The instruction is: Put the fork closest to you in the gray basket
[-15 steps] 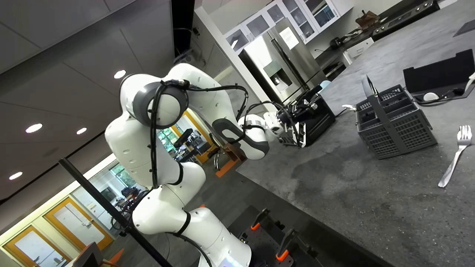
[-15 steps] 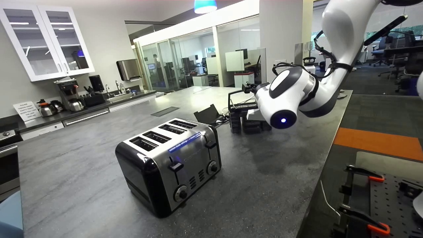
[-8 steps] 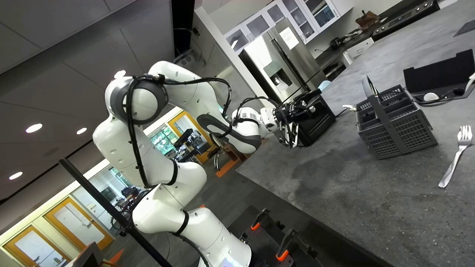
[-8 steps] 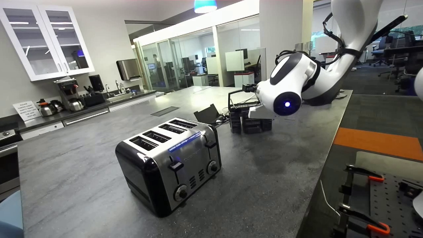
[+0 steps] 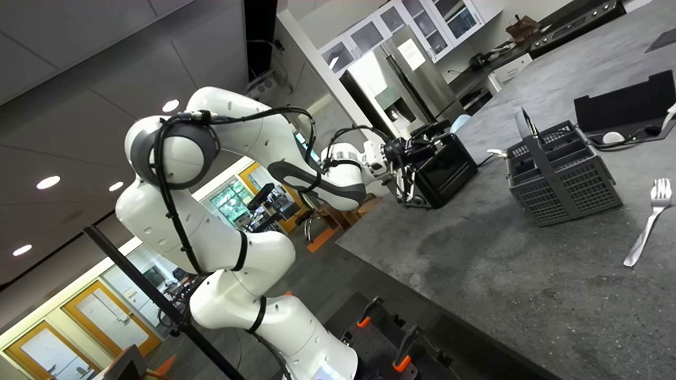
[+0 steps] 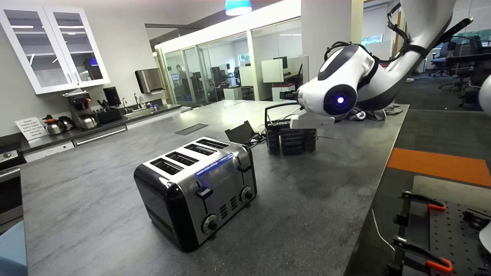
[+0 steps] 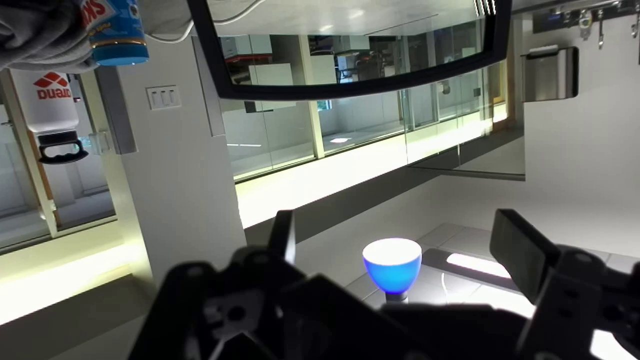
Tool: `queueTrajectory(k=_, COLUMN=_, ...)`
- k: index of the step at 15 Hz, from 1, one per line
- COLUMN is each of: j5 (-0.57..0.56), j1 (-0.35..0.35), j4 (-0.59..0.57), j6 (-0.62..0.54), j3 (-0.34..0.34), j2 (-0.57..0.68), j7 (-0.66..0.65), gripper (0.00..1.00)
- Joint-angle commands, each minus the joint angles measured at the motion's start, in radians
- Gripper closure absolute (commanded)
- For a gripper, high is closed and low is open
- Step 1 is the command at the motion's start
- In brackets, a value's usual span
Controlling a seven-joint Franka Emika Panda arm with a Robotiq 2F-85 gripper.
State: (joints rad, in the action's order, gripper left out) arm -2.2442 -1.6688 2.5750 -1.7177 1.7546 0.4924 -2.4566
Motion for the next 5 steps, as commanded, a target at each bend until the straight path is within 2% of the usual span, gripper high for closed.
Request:
queueTrajectory(k=1, j5=-0.003, j1=-0.083, j4=0.025, j6=-0.009, j3=0.076, j2=0.096, j7=0.093, gripper=0.00)
queueTrajectory(k=2, j5=-0.013, j1=-0.009, j4=0.006, j6=0.023, j3=0.012, j2=0.063, j7=0.052, gripper=0.00)
queueTrajectory(k=5, j5=-0.013, j1=-0.030, j4=0.011, j6=0.023, j3=0.029, j2=0.103, j7=0.084, gripper=0.00)
